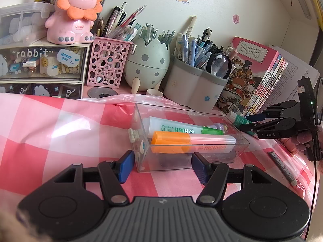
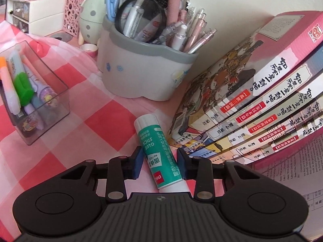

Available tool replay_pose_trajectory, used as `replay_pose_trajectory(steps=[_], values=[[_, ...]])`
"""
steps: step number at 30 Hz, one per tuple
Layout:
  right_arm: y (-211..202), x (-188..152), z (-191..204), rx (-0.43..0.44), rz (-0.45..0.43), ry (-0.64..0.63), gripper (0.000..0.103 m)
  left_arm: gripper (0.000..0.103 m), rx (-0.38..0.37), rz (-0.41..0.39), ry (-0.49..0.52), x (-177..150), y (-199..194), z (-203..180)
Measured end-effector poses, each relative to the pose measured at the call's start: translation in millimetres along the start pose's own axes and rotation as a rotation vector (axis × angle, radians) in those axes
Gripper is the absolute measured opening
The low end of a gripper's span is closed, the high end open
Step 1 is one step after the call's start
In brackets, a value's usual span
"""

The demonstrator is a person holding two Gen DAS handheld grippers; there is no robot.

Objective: Organize stationery
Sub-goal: 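Grasp the white glue stick with the right gripper and lift it, then carry the glue stick over the clear box and lower it in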

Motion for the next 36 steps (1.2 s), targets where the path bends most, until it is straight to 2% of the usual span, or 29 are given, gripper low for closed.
replay_pose_trajectory(steps=[18, 36], values=[[-21.4, 21.9, 27.3, 0.036, -0.086, -0.078, 0.030, 0.036, 0.000, 0.000, 0.000, 0.0, 0.0, 0.1], [-59.3, 75.4, 64.7, 0.125, -0.217, -0.203, 0.028, 0.036, 0.000, 0.000, 0.000, 0.0, 0.0, 0.0]])
Point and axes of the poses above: each gripper's, at about its wrist camera, not at the fingertips, and y roughly the way its jaws point, z to its left, x to its top, the point moved 8 cm from there along y, roughly the way its jaws point, and after that the axes turned 15 degrees about -z, right-handed, at the moved point
